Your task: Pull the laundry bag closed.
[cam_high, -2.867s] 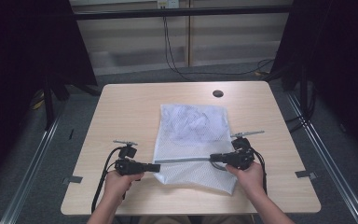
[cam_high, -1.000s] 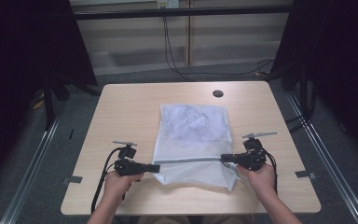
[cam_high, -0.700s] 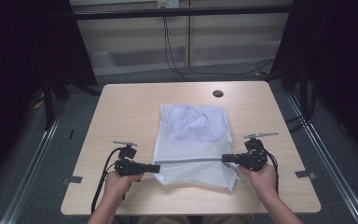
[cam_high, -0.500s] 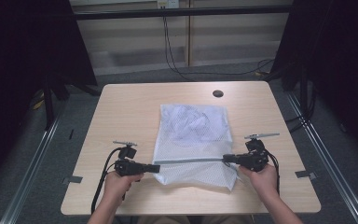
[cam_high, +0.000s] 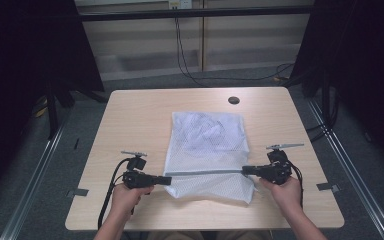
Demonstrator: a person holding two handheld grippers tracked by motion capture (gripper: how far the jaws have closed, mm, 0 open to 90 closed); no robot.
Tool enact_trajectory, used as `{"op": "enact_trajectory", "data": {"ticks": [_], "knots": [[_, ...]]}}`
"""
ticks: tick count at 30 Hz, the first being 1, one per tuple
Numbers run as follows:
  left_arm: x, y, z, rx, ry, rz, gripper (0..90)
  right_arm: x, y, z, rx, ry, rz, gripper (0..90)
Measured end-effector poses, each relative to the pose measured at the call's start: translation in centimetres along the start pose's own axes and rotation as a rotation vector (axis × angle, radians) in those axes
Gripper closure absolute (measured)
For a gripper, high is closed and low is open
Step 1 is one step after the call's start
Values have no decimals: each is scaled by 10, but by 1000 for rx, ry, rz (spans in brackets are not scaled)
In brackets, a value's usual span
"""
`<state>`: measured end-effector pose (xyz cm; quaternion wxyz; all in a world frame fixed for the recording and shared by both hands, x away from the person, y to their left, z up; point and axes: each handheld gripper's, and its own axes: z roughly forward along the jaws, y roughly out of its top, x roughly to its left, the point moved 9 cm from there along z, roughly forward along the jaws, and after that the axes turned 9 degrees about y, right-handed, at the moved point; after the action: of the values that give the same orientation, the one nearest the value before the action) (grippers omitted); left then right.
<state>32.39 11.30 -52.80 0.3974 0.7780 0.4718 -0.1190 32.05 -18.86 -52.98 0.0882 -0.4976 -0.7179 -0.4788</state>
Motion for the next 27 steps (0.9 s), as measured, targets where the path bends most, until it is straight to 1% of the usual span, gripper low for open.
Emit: {"op": "enact_trajectory", "data": {"ticks": [2, 4, 9, 10, 13, 15, 16, 17, 18, 19, 20, 22, 23, 24, 26, 27], "knots": [[1, 0, 0, 1, 2, -2, 882, -2, 0, -2, -5, -5, 2, 865], [1, 0, 0, 0, -2, -14, 882, -4, -1, -5, -7, -11, 7, 865], [0, -1, 0, 2, -5, -11, 882, -8, -1, -10, -19, -14, 18, 865], [0, -1, 0, 1, -5, -17, 882, -9, -1, -11, -18, -12, 18, 865], [-1, -1, 1, 3, -8, -18, 882, -9, -2, -11, -19, -15, 16, 865], [-1, -1, 0, 2, -4, -14, 882, -9, -2, -12, -19, -12, 21, 865], [-1, -1, 0, 3, -3, -14, 882, -10, -2, -13, -19, -23, 18, 865], [1, -1, 0, 2, 2, -3, 882, -11, -2, -14, -18, -28, 19, 865], [1, -1, 0, 3, -1, -2, 882, -12, -2, -15, -21, -30, 22, 865], [-1, -1, 1, 3, -6, -15, 882, -12, -2, -16, -23, -25, 23, 865], [0, -1, 1, 7, -4, -2, 882, -12, -2, -16, -23, -24, 21, 865], [-1, -2, 1, 12, -4, -8, 882, -12, -3, -16, -19, -34, 16, 865], [0, -2, 1, 10, 0, -1, 882, -13, -3, -16, -17, -37, 16, 865], [0, -1, 1, 7, -3, -6, 882, -13, -3, -16, -15, -36, 14, 865], [1, -2, 1, 10, 5, 6, 882, -13, -3, -16, -14, -37, 13, 865], [0, -2, 1, 11, 4, 1, 882, -13, -3, -16, -13, -38, 13, 865]]}}
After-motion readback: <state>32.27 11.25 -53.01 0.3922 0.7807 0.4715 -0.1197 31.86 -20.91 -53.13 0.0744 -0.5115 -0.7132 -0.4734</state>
